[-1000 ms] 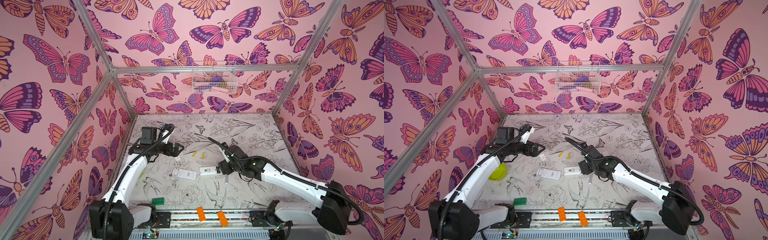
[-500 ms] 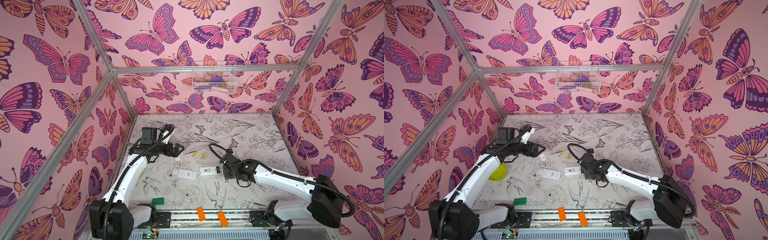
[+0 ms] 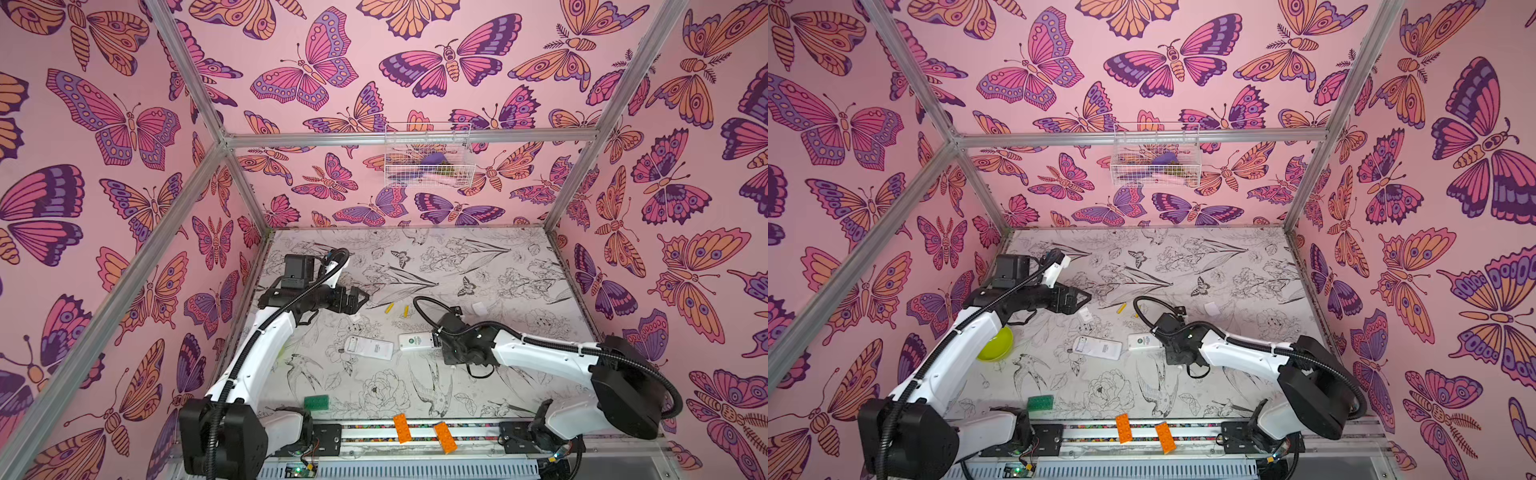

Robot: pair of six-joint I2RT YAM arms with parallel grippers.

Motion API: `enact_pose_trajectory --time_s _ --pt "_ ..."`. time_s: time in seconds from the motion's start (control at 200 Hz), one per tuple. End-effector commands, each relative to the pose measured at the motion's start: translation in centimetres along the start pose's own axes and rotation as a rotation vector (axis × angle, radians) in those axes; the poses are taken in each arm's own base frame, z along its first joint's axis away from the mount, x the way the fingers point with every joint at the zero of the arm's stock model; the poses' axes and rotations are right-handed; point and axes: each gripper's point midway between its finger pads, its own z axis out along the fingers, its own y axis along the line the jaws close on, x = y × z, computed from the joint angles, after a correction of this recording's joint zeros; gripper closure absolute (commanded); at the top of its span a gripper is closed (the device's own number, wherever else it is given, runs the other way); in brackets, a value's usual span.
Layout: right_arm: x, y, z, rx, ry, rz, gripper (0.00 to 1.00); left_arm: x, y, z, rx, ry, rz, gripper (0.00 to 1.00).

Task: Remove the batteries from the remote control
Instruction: 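Move the right gripper to the clear-handled screwdriver and grasp its handle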

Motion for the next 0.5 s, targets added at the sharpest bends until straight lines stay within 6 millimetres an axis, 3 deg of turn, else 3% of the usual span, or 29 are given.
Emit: enact_pose_trajectory --time_s 0.0,0.496 --pt "1.1 0.3 0.8 0.004 0.027 0.013 0.70 0.4 -0.1 0.3 0.013 0.013 0.005 0.00" --pt "2.8 -1.3 2.6 0.062 0.053 0.028 0.82 0.4 0.0 0.4 0.011 0.015 0.005 0.00"
